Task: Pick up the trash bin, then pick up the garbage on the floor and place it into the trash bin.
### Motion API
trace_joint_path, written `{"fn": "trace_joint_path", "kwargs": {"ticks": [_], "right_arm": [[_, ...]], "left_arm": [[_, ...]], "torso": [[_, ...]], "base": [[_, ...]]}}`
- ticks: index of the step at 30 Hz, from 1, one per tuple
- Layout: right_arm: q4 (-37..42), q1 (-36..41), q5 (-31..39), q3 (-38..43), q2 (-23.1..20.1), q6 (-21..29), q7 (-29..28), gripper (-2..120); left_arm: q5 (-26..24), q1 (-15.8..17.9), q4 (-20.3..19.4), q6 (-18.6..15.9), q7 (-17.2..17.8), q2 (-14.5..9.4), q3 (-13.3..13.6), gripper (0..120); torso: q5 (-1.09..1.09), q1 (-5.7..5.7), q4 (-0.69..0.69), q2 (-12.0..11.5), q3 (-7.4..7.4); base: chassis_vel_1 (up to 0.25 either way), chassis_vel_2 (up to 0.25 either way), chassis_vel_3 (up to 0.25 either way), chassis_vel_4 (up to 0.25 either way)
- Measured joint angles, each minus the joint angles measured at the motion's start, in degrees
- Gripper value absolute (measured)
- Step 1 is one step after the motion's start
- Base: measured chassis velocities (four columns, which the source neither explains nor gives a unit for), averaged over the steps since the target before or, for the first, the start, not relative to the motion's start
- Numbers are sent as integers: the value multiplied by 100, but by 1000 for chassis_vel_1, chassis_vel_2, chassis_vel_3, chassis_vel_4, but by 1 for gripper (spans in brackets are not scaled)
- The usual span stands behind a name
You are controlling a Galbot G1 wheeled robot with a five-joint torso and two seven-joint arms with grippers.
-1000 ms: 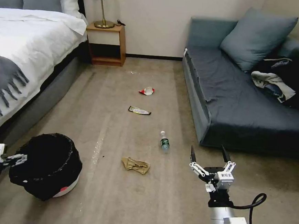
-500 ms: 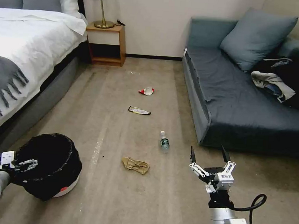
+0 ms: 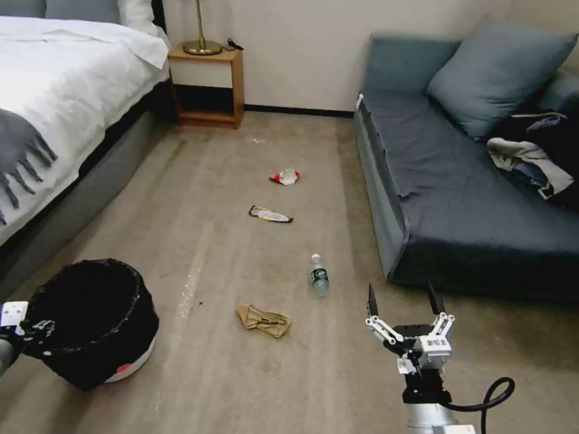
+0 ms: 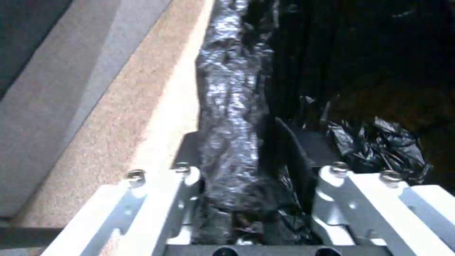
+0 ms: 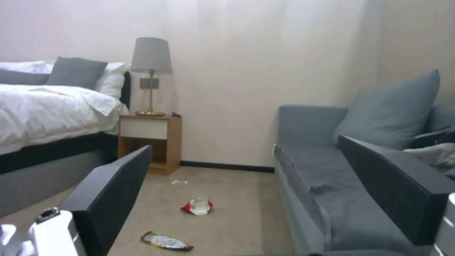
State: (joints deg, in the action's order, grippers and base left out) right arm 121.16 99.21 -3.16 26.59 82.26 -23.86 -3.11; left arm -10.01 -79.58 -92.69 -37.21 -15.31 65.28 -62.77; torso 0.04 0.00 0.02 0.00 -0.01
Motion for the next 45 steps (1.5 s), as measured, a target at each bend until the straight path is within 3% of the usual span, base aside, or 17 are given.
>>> {"fn": "trace_joint_path", "kwargs": {"ticks": [7,10,14,15,18,19,21,23,26,31,38,45], "right_arm": [[-4,-40,-11,-5,-4,-1,-57,100],[-36,-77,-64,-25,7,-1,-167,100],[-107,-150,-106,-122,-12,-48,-282,100],[-107,-150,-106,-122,-12,-48,-282,100],[-135,-213,33,-205,-59,-75,-263,100],[-135,-213,33,-205,-59,-75,-263,100],[-142,-234,336,-168,-73,-118,69,100],[-185,-267,477,-178,-68,-310,121,100],[-225,-309,409,-182,-55,-440,164,100],[-237,-355,208,-148,-44,-513,154,100],[-261,-363,196,-109,-44,-506,72,100],[-320,-399,184,-130,-21,-542,98,100]], "left_arm": [[-166,-16,-130,7,6,4,8,12],[-412,-44,-275,-10,67,13,-26,10],[-1175,-119,-769,-20,508,56,-184,5],[-1175,-119,-769,-20,508,56,-184,5],[-1465,-201,-1116,312,977,78,-238,5],[-1465,-201,-1116,312,977,78,-238,5],[-1670,-295,-1425,900,1474,94,-207,5],[-1809,-368,-1732,1186,1750,139,-182,5],[-1893,-419,-2067,1375,1935,218,-116,5],[-1865,-432,-2497,1471,2140,393,127,5],[-1455,-439,-2554,1477,2235,562,413,5],[-1139,-457,-2316,1569,2303,516,299,5]], "torso": [[-7,0,-2,0,0],[-11,0,-3,0,1],[-6,0,-2,0,1],[-6,0,-2,0,1],[-5,0,-1,0,1],[-5,0,-1,0,1],[-4,0,-2,0,1],[-4,0,-2,0,1],[-4,0,-2,0,1],[-3,0,-2,0,1],[-4,0,-3,0,1],[-4,0,-1,0,1]], "base": [[0,0,0,0],[0,0,0,0],[0,0,0,0],[0,0,0,0],[0,0,0,0],[0,0,0,0],[0,0,0,0],[0,0,0,0],[0,0,0,0],[0,0,0,0],[0,0,0,0],[0,0,0,0]]}}
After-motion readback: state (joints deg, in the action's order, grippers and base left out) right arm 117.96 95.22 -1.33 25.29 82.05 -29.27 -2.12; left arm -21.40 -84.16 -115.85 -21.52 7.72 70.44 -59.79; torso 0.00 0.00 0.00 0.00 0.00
